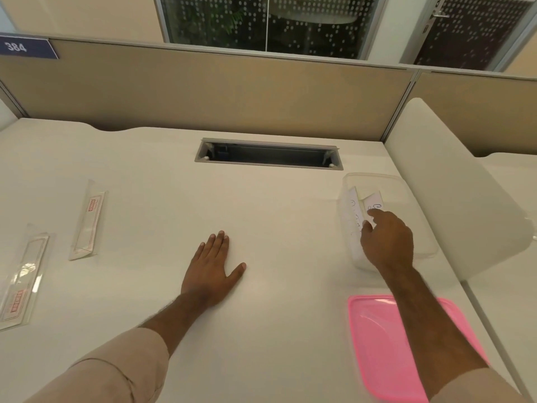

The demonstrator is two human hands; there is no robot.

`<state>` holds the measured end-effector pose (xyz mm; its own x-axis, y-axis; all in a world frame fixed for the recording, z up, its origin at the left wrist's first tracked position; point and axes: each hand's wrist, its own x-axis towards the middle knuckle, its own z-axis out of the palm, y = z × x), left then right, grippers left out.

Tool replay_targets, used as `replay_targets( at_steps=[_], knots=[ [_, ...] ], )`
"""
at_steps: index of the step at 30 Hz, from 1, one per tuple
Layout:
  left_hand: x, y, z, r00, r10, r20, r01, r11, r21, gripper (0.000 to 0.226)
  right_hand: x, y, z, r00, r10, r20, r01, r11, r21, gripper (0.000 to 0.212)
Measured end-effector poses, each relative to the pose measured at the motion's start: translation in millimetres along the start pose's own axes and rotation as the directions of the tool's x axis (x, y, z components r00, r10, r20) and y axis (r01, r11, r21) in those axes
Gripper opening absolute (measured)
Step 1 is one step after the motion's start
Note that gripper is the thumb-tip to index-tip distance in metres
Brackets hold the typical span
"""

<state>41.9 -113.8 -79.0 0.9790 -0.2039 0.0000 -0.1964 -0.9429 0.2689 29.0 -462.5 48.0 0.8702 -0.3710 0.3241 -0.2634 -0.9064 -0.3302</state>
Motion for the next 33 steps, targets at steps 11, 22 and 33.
replay_targets(
  at_steps=[11, 22, 33],
  knots=[
    [-35.4, -32.0, -37.8, 0.991, -0.083, -0.108, 0.059, 0.976, -0.211, 0.075, -69.5, -82.1, 29.8, 0.968, -0.245, 0.050, 0.225, 0.941, 0.252, 0.032],
    [-80.9, -156.5, -108.5, 0.880, -0.331, -0.339, 0.256, 0.934, -0.249, 0.046, -103.6, -211.0, 83.8, 0.878, -0.395, 0.271, 0.264, 0.872, 0.413, 0.035],
    [-52.0, -216.0, -114.0, 0.677, -0.719, -0.156, 0.495, 0.602, -0.627, 0.059, -112.5, -328.0, 123.5, 0.715, -0.588, 0.379, 0.385, 0.783, 0.489, 0.038]
  ],
)
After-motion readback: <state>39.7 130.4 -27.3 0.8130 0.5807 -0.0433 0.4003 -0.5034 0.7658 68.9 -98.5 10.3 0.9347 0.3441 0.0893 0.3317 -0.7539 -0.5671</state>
